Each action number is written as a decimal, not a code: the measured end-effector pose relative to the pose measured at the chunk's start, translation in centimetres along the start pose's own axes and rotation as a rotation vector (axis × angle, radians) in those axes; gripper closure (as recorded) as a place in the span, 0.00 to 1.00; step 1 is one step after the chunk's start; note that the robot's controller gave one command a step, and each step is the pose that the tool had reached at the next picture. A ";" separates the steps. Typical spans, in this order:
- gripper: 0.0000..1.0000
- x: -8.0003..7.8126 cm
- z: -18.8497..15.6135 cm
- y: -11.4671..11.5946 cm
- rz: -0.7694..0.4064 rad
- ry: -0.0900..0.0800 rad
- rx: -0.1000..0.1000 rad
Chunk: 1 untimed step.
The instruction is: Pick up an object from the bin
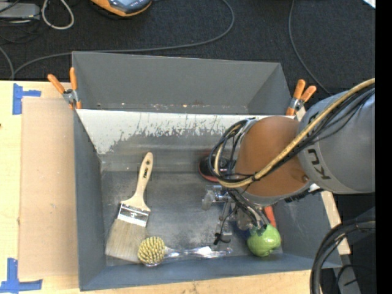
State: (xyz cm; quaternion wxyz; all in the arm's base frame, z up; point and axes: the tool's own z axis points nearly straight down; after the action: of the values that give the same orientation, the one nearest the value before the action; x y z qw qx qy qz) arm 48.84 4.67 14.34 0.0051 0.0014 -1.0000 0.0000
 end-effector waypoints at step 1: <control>0.00 -0.2 -0.3 0.0 0.003 -0.007 0.000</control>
Offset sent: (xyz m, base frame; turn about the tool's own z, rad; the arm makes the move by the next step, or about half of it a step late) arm -0.0165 0.0692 -0.0734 -0.2380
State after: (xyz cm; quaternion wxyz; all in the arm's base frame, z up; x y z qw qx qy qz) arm 49.03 4.63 14.62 0.0018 -0.0002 -1.0000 -0.0001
